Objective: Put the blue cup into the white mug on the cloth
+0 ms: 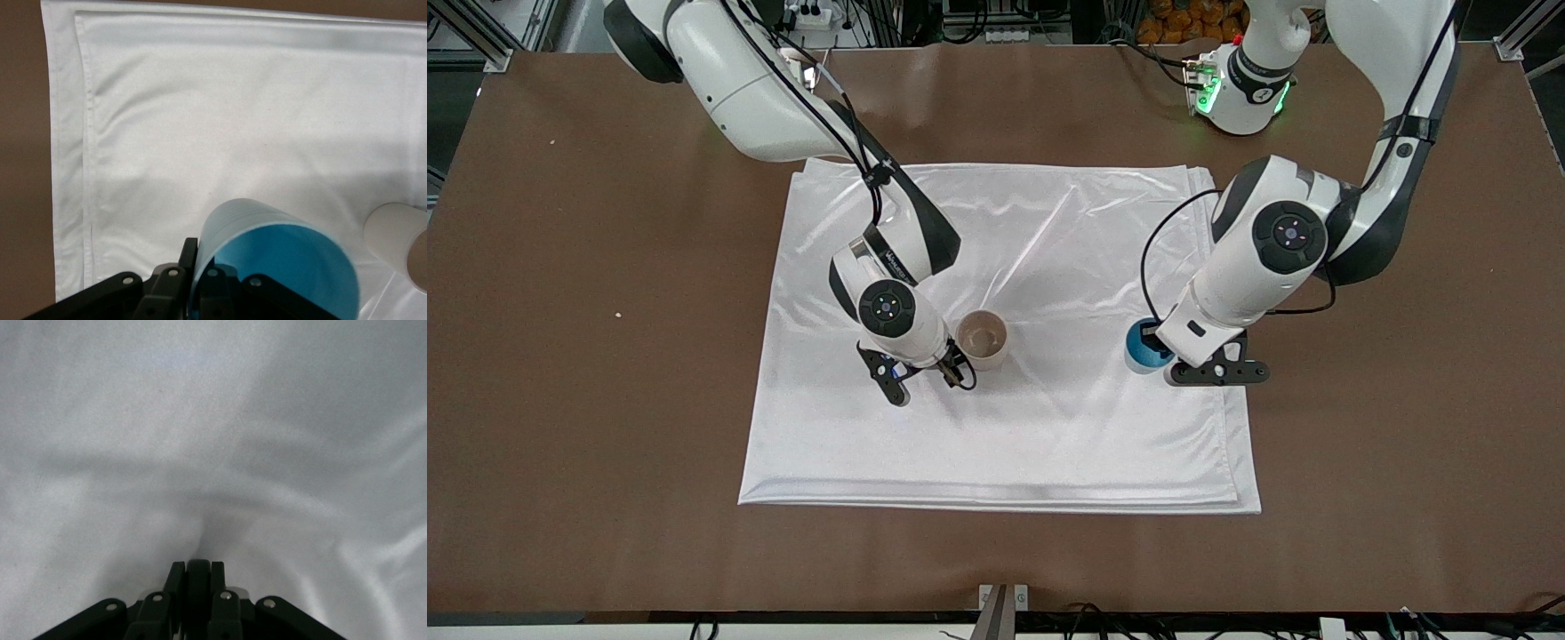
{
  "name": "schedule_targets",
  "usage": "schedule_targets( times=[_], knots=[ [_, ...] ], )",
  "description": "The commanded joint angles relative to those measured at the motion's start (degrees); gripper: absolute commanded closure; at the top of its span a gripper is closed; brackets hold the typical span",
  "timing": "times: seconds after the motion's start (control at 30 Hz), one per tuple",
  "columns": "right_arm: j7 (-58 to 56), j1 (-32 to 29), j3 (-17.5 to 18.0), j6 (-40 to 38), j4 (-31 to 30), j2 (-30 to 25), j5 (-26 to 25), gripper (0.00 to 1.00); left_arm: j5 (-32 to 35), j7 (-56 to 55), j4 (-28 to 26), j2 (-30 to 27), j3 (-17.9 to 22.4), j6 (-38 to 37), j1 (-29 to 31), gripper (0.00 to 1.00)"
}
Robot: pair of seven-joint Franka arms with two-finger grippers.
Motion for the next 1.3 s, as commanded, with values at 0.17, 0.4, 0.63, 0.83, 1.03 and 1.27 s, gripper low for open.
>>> schedule_targets(
  times=[0.17, 0.4, 0.63, 0.83, 1.03, 1.27],
  knots=[
    [0.73, 0.11, -0.72, -0.45, 0.98, -0.11, 0.54, 0.00, 1.28, -4.85, 1.81, 1.02, -0.17, -0.94, -3.07, 1.00],
    [-0.76, -1.03, -2.29, -3.08, 1.42, -1.52, -0.69, 0.00, 1.10, -8.10, 1.81, 1.11, -0.17, -0.94, -6.32, 1.00],
    [-12.87, -5.51, -2.65, -8.87, 2.56, -1.87, -1.48, 0.00, 1.19, -10.03, 4.18, 1.55, 0.01, -0.94, -11.06, 1.00],
    [-25.96, -11.04, -2.65, -15.91, 4.76, -2.04, -1.48, 0.00, 1.54, -14.51, 6.11, 3.57, 0.01, -0.94, -13.88, 1.00],
    [-38.53, -16.84, -2.74, -16.80, 4.76, -3.28, -1.66, 0.00, 1.54, -17.24, 9.28, 6.47, 0.36, -0.94, -16.78, 1.00],
    [-51.98, -23.61, -2.74, -17.67, 4.76, -3.54, -1.75, 0.00, 1.63, -21.55, 11.57, 8.93, 0.53, -0.33, -18.89, 1.00]
  ],
)
